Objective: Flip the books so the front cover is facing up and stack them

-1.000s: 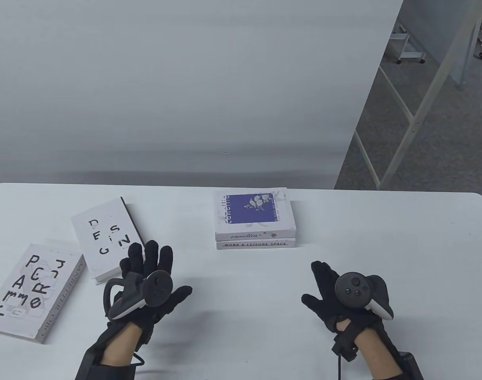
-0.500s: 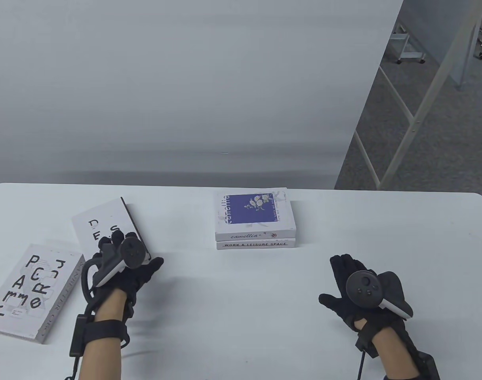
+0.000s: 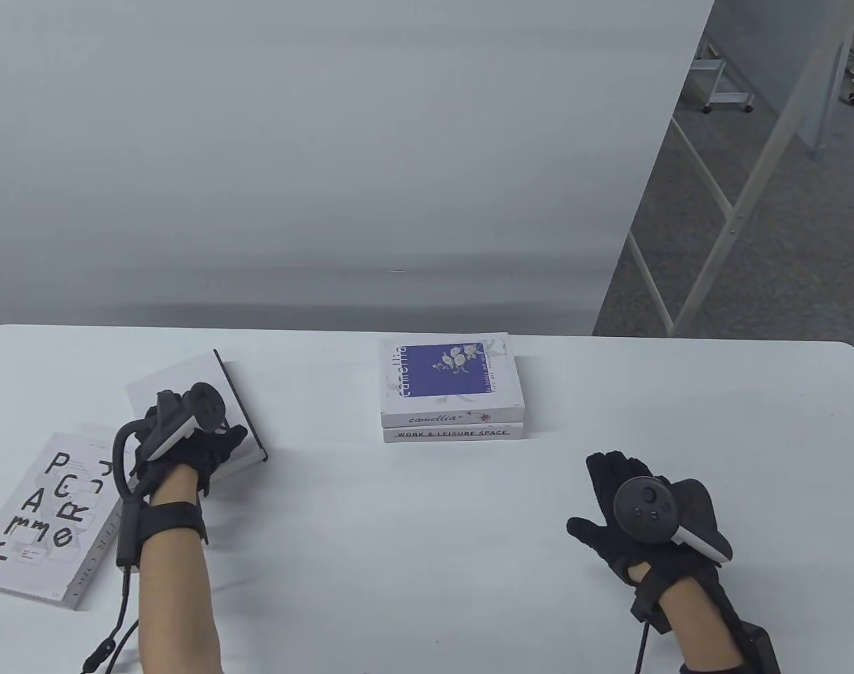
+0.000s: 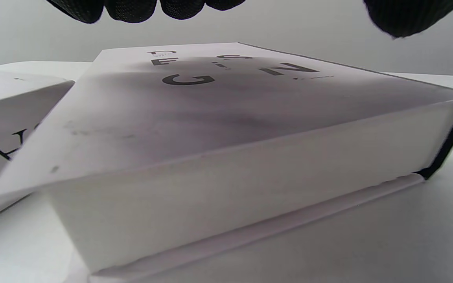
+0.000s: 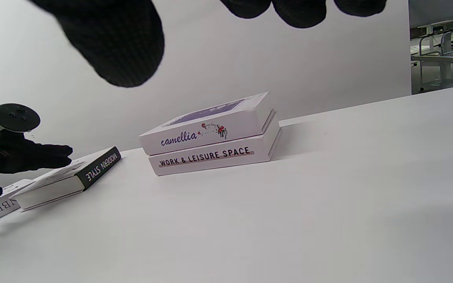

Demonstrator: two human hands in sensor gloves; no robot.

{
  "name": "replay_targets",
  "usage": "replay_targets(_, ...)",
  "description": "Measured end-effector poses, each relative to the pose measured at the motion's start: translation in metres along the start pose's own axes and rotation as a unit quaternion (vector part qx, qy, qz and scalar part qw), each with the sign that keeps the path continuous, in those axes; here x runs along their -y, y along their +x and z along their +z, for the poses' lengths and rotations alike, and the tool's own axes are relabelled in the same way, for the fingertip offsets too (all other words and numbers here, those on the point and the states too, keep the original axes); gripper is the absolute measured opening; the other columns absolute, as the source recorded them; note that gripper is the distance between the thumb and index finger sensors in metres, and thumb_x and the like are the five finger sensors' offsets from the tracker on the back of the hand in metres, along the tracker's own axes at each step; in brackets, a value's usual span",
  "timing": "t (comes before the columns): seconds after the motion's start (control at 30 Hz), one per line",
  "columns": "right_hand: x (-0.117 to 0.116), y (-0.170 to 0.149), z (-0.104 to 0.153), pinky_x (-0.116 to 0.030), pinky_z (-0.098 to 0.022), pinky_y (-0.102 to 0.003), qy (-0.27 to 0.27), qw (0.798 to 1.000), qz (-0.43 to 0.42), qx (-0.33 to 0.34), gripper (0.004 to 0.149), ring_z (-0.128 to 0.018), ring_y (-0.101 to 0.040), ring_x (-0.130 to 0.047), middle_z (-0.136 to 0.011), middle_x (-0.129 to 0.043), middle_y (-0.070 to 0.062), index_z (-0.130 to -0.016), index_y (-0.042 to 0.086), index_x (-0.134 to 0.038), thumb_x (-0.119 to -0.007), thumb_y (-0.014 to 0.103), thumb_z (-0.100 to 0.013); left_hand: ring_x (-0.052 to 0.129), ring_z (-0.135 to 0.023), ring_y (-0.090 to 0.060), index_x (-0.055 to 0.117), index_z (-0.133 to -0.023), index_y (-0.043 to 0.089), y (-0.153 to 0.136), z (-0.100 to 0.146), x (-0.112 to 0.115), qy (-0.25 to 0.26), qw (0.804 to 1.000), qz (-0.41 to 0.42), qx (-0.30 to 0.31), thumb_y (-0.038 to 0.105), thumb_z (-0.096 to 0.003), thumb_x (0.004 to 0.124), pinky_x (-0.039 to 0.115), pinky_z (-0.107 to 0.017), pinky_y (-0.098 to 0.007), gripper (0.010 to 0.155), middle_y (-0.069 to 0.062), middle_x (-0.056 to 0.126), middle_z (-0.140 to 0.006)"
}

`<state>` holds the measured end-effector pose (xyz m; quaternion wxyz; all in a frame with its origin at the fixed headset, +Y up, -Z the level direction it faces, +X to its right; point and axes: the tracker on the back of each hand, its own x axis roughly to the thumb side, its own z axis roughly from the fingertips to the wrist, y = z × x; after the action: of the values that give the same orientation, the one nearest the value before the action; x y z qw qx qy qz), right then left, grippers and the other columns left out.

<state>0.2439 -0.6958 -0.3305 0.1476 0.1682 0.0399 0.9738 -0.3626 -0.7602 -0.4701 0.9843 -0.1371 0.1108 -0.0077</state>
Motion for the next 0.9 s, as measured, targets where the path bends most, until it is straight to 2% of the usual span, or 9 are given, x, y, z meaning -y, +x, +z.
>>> replay_targets(0.17, 0.005, -0.002, 0.003, -0.038, -0.054, -0.083, -0.008, 1.000, -0.010, -0.005, 0.087, -0.087, -0.070, -0.041, -0.104, -0.037, -0.042, -0.105, 0.001, -0.037, -0.078, 0.050, -0.047, 0.049, -0.100, -0.058, 0.035, -0.111, 0.009, -0.005, -0.014, 0.002, -0.026, 0.998, -0.047, -0.017, 0.071, -0.0461, 0.058, 0.052, -0.069, -0.066, 0.093, -0.025, 0.036, -0.112)
replay_targets(0.27, 0.005, -0.003, 0.003, -0.038, -0.054, -0.083, -0.005, 1.000, -0.012, -0.006, 0.086, -0.087, -0.070, -0.041, -0.103, -0.037, -0.042, -0.105, 0.001, -0.037, -0.077, 0.050, -0.047, 0.058, -0.098, -0.054, 0.037, -0.110, 0.012, -0.005, -0.018, 0.006, -0.034, 0.999, -0.021, -0.018, 0.062, -0.0485, 0.058, 0.054, -0.069, -0.063, 0.082, -0.023, 0.039, -0.112)
replay_targets(0.47, 0.001, -0.002, 0.001, -0.038, -0.054, -0.083, 0.005, 1.000, -0.005, -0.003, 0.084, -0.087, -0.070, -0.041, -0.103, -0.038, -0.042, -0.105, 0.001, -0.037, -0.076, 0.049, -0.048, 0.060, -0.096, -0.054, 0.044, -0.109, 0.013, 0.002, -0.016, 0.005, -0.041, 0.999, -0.024, -0.016, 0.057, -0.0470, 0.061, 0.056, -0.069, -0.062, 0.077, -0.022, 0.045, -0.110)
replay_targets(0.7, 0.000, 0.000, 0.001, -0.038, -0.053, -0.083, 0.005, 1.000, -0.011, 0.004, 0.084, -0.087, -0.070, -0.041, -0.103, -0.038, -0.042, -0.105, 0.001, -0.037, -0.075, 0.049, -0.048, 0.071, -0.093, -0.047, 0.055, -0.103, 0.021, 0.017, -0.003, -0.002, -0.054, 0.997, -0.049, 0.006, 0.054, -0.0445, 0.069, 0.062, -0.068, -0.057, 0.069, -0.014, 0.057, -0.106)
replay_targets(0.9, -0.006, -0.003, -0.002, -0.039, -0.053, -0.083, 0.012, 1.000, -0.022, 0.005, 0.083, -0.087, -0.070, -0.042, -0.103, -0.039, -0.042, -0.105, 0.001, -0.038, -0.075, 0.049, -0.049, 0.077, -0.091, -0.043, 0.060, -0.099, 0.025, 0.042, 0.020, -0.003, -0.069, 0.994, -0.076, 0.030, 0.050, -0.0426, 0.077, 0.066, -0.067, -0.056, 0.064, -0.010, 0.063, -0.103)
